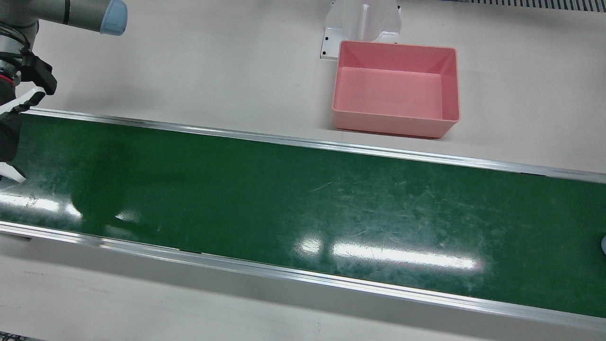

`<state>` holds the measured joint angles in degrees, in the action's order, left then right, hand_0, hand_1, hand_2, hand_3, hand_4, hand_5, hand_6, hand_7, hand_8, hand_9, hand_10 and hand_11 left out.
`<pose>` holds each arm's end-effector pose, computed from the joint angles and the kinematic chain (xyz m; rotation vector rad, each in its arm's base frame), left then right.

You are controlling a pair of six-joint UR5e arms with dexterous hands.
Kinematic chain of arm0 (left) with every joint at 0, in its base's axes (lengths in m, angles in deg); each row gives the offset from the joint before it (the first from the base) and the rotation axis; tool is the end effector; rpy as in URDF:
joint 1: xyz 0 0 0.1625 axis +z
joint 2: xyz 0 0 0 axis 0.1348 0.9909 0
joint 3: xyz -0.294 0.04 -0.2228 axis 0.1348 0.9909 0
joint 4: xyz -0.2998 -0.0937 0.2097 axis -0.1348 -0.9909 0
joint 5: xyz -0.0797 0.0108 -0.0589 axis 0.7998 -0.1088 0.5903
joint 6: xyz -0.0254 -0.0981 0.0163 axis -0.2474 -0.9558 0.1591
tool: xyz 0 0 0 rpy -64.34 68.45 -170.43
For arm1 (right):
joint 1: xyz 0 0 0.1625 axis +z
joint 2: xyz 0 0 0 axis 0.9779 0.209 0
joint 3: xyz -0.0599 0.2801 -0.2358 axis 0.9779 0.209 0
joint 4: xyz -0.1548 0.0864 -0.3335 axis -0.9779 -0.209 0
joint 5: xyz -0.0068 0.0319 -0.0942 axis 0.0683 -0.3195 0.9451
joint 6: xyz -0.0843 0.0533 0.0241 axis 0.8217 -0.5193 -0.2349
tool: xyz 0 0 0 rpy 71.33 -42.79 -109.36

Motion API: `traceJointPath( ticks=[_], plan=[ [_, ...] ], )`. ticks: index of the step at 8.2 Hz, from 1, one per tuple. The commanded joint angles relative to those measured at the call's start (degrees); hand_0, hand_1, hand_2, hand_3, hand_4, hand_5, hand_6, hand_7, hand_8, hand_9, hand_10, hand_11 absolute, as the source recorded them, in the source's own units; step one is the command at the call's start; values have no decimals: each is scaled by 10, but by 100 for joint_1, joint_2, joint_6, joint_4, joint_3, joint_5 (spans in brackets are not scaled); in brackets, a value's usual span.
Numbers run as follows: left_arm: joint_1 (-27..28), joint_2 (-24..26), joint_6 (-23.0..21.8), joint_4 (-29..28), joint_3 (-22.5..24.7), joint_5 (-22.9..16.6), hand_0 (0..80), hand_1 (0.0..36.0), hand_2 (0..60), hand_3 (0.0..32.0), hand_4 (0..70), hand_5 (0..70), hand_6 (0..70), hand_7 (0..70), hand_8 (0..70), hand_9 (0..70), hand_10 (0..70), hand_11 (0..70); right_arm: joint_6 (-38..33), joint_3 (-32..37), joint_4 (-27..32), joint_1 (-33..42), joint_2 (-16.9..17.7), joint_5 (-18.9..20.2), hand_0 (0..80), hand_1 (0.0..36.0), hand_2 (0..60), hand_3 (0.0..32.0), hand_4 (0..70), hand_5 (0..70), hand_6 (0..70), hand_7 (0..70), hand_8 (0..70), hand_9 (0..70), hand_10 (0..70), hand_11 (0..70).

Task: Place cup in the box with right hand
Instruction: 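Lower the right hand beside the belt and wait for the blue cup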

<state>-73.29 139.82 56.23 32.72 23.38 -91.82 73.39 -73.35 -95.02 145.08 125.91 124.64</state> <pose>-0.0271 -0.5337 0.4976 -0.3917 2.0844 -1.9311 -0.0448 -0.5016 0.4966 0.0328 -2.2751 1.7675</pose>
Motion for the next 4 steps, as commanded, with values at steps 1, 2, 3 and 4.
traceJointPath(
  ticks=[1, 2, 3, 4],
  plan=[
    [0, 0, 0, 0, 1, -8, 0, 0, 0, 0, 0, 0, 0, 0, 0, 0, 0, 0, 2, -1, 3, -279, -15, -386, 485, 54, 0, 0, 364, 11, 26, 106, 0, 7, 2, 12],
    [0, 0, 0, 0, 1, 1, 0, 0, 0, 0, 0, 0, 0, 0, 0, 0, 0, 0, -7, -53, -58, -367, -128, -579, 500, 73, 0, 0, 283, 19, 15, 73, 0, 0, 0, 11],
    [0, 0, 0, 0, 1, 1, 0, 0, 0, 0, 0, 0, 0, 0, 0, 0, 0, 0, -25, -97, -137, -394, -129, -772, 500, 71, 0, 0, 257, 20, 10, 74, 0, 0, 0, 12],
    [0, 0, 0, 0, 1, -8, 0, 0, 0, 0, 0, 0, 0, 0, 0, 0, 0, 0, -112, -115, -477, -386, -129, -818, 501, 80, 0, 6, 254, 20, 10, 86, 0, 3, 0, 7]
  ],
)
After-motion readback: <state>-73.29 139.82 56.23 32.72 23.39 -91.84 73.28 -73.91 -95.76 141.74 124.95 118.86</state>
